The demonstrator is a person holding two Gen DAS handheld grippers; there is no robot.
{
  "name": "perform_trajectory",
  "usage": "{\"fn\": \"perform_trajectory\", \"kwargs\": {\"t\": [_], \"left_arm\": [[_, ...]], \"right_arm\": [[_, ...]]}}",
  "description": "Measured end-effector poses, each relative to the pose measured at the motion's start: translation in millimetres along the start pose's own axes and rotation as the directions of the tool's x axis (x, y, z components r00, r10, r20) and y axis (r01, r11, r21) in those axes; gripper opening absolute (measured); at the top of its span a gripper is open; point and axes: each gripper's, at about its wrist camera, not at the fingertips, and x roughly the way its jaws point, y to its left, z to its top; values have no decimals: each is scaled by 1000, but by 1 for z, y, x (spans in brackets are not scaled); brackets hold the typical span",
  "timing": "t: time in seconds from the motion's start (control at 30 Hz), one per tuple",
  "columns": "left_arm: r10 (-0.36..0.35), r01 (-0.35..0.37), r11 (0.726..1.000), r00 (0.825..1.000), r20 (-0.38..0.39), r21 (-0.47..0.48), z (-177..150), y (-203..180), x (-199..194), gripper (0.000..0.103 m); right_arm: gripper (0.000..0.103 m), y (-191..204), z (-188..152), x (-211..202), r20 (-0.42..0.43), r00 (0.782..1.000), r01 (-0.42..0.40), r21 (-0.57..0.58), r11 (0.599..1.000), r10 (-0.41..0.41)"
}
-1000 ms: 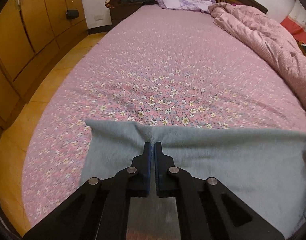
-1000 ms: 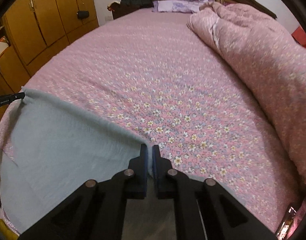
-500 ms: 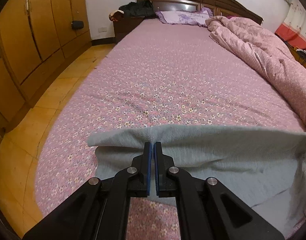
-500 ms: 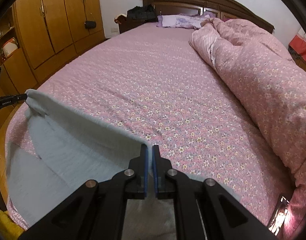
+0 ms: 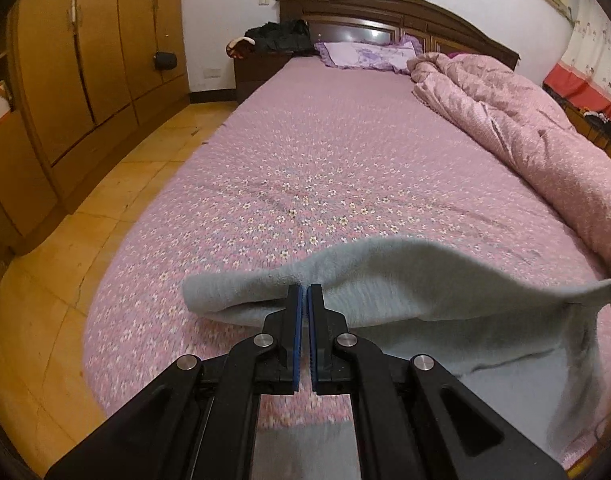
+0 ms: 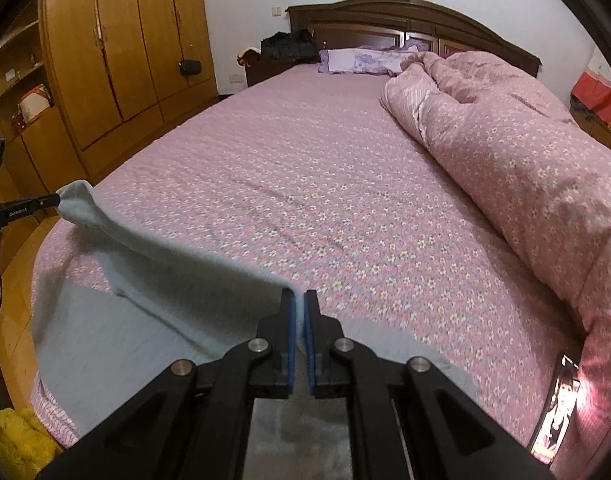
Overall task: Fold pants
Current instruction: 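Lift the gripped edge with both grippers and fold it over the pants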
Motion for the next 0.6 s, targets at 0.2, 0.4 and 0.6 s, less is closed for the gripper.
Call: {"fn": "perform_trajectory", "kwargs": {"t": [0.2, 0.4, 0.6], "left_arm": [[-8, 8, 1000, 1000, 17, -11, -19, 2, -26, 0], [-17, 19, 999, 999, 43, -34, -44, 8, -51, 0], [-30, 32, 998, 999, 35, -61, -74, 17, -70, 0]], "right_arm": [[4, 14, -18, -25, 22, 1000, -10, -14, 1000, 10], [4, 29, -39, -49, 33, 999, -9, -36, 999, 10], [3, 42, -66, -75, 27, 1000, 0, -75, 997, 2]]}}
